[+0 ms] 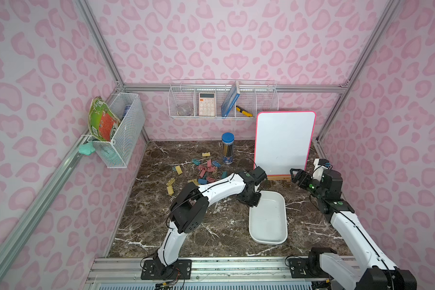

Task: Put the binder clips in the storage box
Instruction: Adjust the storage box at the center of the board.

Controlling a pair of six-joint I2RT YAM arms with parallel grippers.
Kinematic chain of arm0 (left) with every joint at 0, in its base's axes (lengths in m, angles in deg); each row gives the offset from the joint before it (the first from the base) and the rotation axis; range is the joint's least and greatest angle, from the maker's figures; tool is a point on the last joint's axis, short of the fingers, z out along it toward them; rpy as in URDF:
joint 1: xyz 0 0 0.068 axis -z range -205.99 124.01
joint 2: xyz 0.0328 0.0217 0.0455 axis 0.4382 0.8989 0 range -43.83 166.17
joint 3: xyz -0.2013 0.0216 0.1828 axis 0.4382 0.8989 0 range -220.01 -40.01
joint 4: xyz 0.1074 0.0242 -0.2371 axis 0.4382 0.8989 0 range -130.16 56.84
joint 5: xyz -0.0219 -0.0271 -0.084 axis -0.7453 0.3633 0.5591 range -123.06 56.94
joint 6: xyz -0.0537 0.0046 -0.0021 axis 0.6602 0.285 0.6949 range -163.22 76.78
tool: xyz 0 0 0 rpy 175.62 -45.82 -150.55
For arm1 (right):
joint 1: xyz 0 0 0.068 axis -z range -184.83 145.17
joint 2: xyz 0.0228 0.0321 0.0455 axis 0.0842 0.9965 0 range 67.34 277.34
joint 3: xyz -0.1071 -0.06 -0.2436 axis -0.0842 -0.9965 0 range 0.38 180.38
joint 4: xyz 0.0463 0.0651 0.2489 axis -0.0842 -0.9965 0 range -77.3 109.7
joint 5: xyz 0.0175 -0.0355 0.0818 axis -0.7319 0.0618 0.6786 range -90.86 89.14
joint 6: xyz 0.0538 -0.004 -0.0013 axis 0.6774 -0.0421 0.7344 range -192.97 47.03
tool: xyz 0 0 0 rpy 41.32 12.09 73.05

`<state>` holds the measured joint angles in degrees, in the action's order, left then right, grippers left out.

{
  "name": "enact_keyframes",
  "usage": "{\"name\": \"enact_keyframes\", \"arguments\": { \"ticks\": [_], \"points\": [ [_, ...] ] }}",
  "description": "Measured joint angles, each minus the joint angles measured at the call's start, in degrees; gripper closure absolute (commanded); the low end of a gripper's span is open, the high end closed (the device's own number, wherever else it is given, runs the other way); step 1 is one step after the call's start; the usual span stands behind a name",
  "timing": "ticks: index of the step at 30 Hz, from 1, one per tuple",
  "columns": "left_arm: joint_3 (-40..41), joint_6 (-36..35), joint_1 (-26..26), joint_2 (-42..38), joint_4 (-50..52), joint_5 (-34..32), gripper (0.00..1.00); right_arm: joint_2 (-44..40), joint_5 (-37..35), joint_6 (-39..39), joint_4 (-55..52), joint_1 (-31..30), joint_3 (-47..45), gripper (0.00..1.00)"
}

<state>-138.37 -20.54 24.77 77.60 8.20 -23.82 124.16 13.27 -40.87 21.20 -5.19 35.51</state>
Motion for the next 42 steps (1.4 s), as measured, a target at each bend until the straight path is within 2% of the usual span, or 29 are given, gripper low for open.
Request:
{"name": "enact_keyframes", "arguments": {
  "ticks": [4, 7, 12, 15, 19, 24, 26, 28, 29, 33, 37, 38, 42],
  "points": [
    [-3.1, -5.9, -0.1, 1.0, 3.8, -0.3, 0.98, -0.3, 0.1, -0.7, -1.5, -0.1, 1.9, 0.08],
    [-4.7, -12.0, -0.6, 1.1, 6.3, -2.0, 1.0, -1.3, 0.2, -1.2, -3.1, -0.5, 3.1, 0.08],
    [-4.9, -28.7, -1.1, 1.1, 10.3, -4.5, 1.0, -3.1, 0.1, -2.2, -4.4, -2.2, 3.2, 0.08],
    [-4.8, -39.8, -1.0, 1.1, 11.3, -3.8, 1.0, -3.1, 0.2, -2.3, -4.9, -3.1, 3.2, 0.08],
    [-6.3, -50.3, -1.0, 1.1, 12.3, -0.8, 1.0, -3.1, 0.5, -2.3, -6.5, -3.4, 3.2, 0.08],
    [-6.3, -56.9, -1.0, 1.6, 12.6, 0.8, 0.86, -4.8, 0.4, -2.3, -7.7, -3.8, 3.4, 0.08],
    [-5.0, -57.9, -1.3, 1.6, 13.2, 0.8, 0.75, -5.1, 0.3, -2.3, -8.4, -4.2, 3.9, 0.08],
    [-4.1, -58.0, -1.4, 0.7, 13.0, 1.2, 0.59, -4.9, -0.1, -2.3, -9.2, -4.9, 4.7, 0.08],
    [-3.7, -58.0, -1.4, -0.2, 12.7, 1.5, 0.57, -4.5, -0.1, -2.3, -9.9, -5.4, 5.3, 0.08],
    [-1.6, -56.0, -2.0, -6.1, 8.7, 1.5, 0.21, -0.7, 0.3, -3.7, -11.3, -8.3, 9.2, 0.08],
    [4.1, -48.7, -5.3, -20.0, -0.6, 3.1, 0.11, 7.0, 1.2, -7.1, -13.6, -15.3, 16.0, 0.08],
    [5.9, -46.1, -6.6, -23.8, -3.7, 3.6, 0.05, 9.4, 1.0, -8.2, -14.0, -17.9, 17.8, 0.08],
    [18.2, -30.1, -13.1, -41.2, -19.4, 3.5, 0.01, 21.9, 1.1, -12.4, -14.7, -28.8, 25.4, 0.08]
  ]
}}
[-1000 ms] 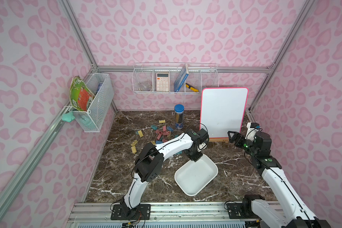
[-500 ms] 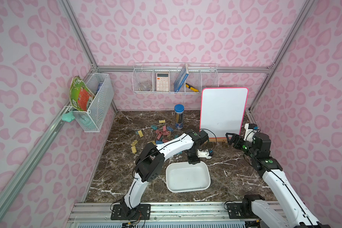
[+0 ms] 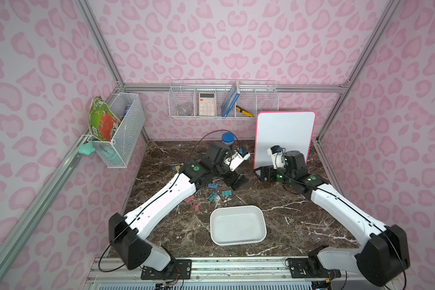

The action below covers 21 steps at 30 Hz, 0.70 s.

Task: Put the binder clips in the storage box
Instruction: Adjust the storage box at the center of the board, then pick up the binder clip at the center of the board.

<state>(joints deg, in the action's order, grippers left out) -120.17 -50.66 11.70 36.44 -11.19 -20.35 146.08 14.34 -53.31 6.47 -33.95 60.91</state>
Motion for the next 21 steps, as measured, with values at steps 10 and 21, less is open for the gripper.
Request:
{"name": "enact_keyframes", "arguments": {
  "ticks": [10, 21],
  "points": [
    [24.2, 30.7, -10.8, -19.2, -11.3, -5.9, 0.01, 27.1, 2.9, -11.8, -6.2, -8.6, 16.5, 0.18],
    [28.7, 31.0, -11.3, -21.5, -12.7, -14.9, 0.01, 44.0, 10.6, -17.6, -8.0, -9.5, 31.5, 0.53]
  ]
}}
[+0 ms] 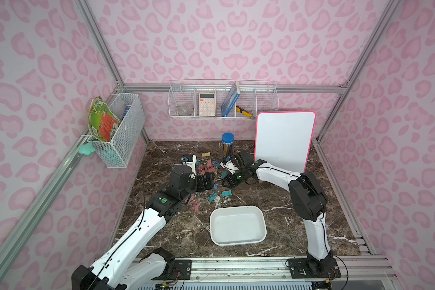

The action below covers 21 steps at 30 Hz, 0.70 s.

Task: Put the binder clips in the storage box
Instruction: Pick up the binder clip at the center of the board.

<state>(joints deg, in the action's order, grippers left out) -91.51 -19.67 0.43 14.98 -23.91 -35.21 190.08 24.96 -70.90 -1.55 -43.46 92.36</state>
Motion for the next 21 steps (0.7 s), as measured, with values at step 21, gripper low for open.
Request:
{"name": "enact_keyframes", "arguments": {
  "ticks": [21],
  "points": [
    [-0.2, -2.7, 0.0, 4.7, -2.5, 1.3, 0.01, 0.9, 5.9, -0.7, -0.6, 0.3, -2.0, 0.75]
  ]
}}
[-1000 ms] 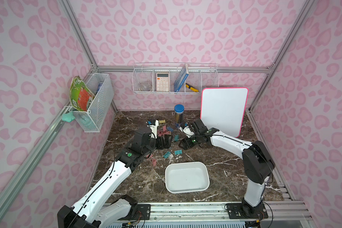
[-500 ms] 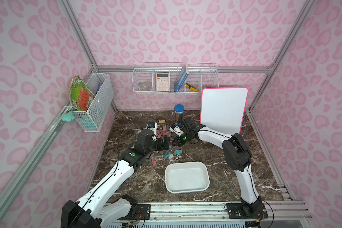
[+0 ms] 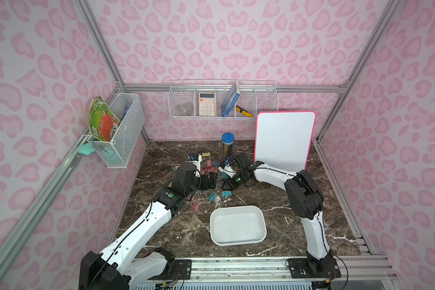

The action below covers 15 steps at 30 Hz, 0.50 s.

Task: Put the binder clips in the storage box
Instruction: Pick up the binder clip at the center of the board.

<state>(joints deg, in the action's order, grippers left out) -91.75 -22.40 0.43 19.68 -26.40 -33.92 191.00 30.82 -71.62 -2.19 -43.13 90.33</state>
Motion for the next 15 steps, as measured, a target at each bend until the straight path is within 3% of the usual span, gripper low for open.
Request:
{"name": "enact_keyframes", "arguments": {
  "ticks": [7, 11, 15],
  "points": [
    [0.0, 0.1, 0.0, 0.4, 0.2, 0.3, 0.01, -1.7, 0.3, 0.4, 1.2, 0.0, -1.0, 1.0],
    [0.0, 0.3, 0.0, 0.4, 0.4, 0.4, 0.01, -3.7, 0.2, 0.8, 2.9, 0.0, -2.4, 1.0],
    [-0.6, 1.9, 0.0, -0.3, 1.7, -0.8, 0.01, -10.9, 0.0, 6.7, 8.3, -0.1, -8.7, 1.0]
  ]
}}
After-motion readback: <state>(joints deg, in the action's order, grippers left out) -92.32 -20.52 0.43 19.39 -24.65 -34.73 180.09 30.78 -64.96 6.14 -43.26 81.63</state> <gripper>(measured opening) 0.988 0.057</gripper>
